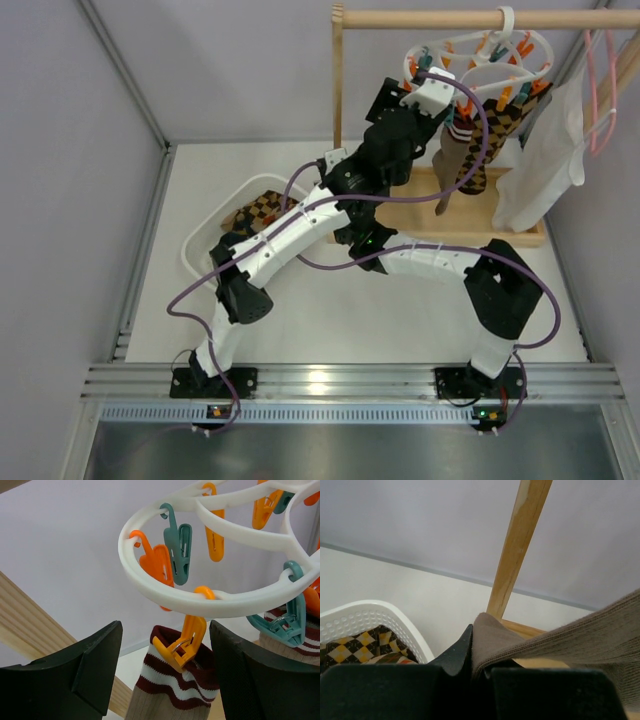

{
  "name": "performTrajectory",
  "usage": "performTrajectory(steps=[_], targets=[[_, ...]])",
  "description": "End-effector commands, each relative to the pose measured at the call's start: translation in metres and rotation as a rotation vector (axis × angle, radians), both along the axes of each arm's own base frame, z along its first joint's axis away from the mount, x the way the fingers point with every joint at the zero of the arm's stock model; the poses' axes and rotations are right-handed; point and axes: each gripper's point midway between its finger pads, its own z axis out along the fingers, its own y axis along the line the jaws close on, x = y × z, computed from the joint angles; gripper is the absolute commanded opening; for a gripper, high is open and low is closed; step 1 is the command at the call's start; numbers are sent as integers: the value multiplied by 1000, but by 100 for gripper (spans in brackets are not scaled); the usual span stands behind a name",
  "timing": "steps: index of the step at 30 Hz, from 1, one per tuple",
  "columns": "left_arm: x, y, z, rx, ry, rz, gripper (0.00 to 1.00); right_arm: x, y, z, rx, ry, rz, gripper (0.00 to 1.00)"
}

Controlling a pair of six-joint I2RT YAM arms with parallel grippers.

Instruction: Remove the socks clipped to the hanger

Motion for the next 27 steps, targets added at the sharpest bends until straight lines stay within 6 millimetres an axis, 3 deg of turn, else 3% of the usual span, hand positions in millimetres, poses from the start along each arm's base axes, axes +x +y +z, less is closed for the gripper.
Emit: performTrajectory(steps=[1,10,18,27], targets=[[4,9,25,-115,-40,25,74,-11,14,44,55,-65,30,0],[10,16,30,-198,-47,100,70,3,28,37,-18,-31,-4,0],[6,18,47,-230,-82,69,68,9,36,30,-69,-35,-5,0],[13,13,44,-224,-84,41,49,10,38,28,-86,-43,-2,0]])
